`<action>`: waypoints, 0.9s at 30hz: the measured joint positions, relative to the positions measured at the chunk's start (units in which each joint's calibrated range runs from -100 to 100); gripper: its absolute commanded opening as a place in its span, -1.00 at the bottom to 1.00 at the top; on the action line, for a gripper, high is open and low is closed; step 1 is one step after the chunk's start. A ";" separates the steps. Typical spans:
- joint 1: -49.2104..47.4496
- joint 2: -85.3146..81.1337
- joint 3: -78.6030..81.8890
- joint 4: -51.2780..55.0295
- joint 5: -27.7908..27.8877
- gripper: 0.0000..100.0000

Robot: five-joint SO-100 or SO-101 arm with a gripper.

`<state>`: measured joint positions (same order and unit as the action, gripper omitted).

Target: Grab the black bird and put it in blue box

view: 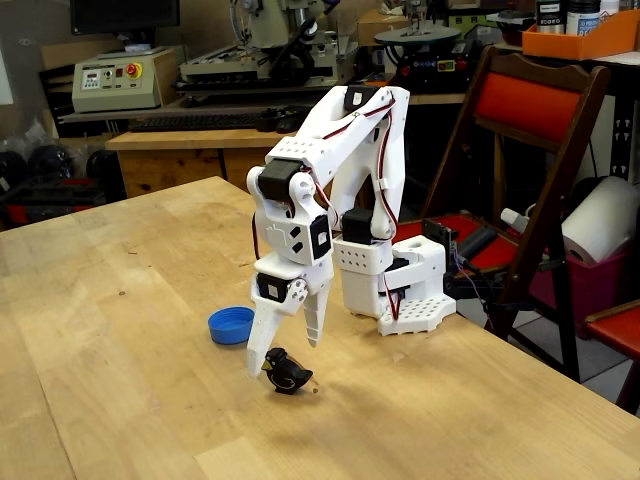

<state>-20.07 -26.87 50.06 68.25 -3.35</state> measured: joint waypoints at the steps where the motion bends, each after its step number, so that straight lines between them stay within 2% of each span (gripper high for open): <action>1: 0.00 0.00 0.00 0.00 0.00 -0.14; 11: 0.07 5.06 -0.43 -0.16 0.00 -0.14; 27: 0.00 8.24 -11.15 0.16 0.00 -0.14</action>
<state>-20.07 -18.63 38.91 68.41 -3.35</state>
